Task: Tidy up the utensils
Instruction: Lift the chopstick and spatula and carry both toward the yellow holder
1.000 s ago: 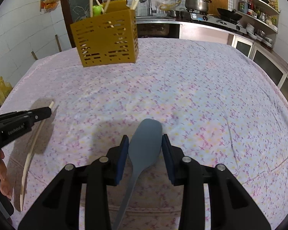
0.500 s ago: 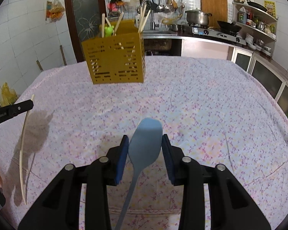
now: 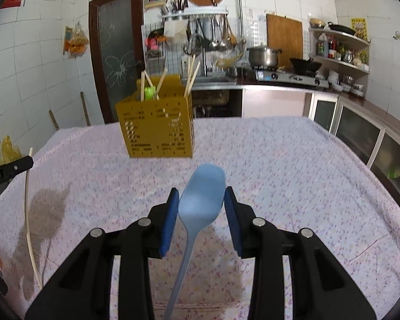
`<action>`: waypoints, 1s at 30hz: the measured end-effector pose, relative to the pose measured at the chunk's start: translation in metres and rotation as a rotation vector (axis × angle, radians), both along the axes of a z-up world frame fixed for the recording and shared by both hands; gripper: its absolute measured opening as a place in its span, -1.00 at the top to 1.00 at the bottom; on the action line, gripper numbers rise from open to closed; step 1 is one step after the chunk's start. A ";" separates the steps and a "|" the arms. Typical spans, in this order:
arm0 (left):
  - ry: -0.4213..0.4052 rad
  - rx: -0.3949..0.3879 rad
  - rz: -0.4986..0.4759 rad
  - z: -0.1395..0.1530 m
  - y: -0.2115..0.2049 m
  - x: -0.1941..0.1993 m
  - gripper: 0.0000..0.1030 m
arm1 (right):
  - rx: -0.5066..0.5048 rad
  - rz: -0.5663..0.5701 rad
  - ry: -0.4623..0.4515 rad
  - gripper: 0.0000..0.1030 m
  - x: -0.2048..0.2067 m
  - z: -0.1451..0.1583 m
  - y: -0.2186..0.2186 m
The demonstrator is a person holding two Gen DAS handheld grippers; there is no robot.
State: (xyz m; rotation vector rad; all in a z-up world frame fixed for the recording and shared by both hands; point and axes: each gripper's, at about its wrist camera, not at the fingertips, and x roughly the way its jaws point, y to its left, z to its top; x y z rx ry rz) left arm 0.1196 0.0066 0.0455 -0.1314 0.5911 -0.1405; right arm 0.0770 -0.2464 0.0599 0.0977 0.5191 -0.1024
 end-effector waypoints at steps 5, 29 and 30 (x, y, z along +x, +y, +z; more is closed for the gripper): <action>-0.053 0.018 0.007 0.011 0.000 -0.008 0.91 | -0.022 -0.009 -0.045 0.32 -0.004 0.012 0.003; -0.129 0.037 0.007 0.033 -0.002 0.010 0.91 | -0.043 -0.040 -0.070 0.89 0.020 0.028 -0.009; -0.129 0.037 0.007 0.034 -0.003 0.012 0.91 | -0.035 -0.048 -0.055 0.89 0.023 0.027 -0.013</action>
